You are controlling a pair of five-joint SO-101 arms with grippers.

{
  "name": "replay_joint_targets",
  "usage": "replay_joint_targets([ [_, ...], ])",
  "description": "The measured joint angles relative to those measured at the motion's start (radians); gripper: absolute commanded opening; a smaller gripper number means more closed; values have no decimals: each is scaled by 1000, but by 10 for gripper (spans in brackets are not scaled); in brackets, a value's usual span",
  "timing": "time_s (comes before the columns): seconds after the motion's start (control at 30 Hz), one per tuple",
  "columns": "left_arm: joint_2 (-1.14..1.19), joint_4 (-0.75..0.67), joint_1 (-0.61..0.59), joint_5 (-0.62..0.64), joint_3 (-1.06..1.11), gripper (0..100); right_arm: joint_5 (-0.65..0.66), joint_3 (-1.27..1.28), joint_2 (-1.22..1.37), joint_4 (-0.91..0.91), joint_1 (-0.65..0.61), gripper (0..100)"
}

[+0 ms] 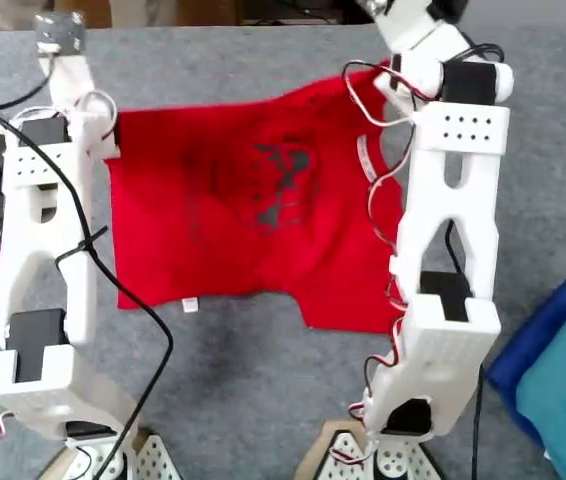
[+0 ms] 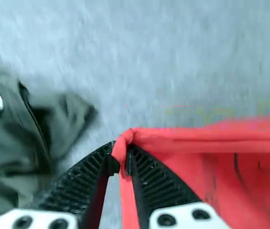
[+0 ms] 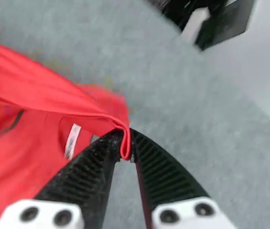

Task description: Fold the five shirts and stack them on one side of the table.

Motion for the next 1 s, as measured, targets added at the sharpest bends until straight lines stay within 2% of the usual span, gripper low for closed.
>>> replay_joint_targets([
  [0.17, 0, 161, 15, -38, 0, 19, 58, 0, -12, 144, 2, 5],
  [0.3, -14, 183, 23, -38, 78, 19, 107, 0, -66, 241, 2, 5],
  [0.43, -158, 117, 51, -38, 276, 19, 135, -2, -109, 324, 2, 5],
  [0.67, -451, -133, 64, -38, 692, 19, 163, 15, -147, 387, 38, 5],
  [0.83, -453, -180, 37, -41, 743, 19, 212, 140, -265, 397, 48, 5],
  [1.0, -396, -180, 35, -43, 743, 19, 221, 394, -459, 379, 48, 5],
])
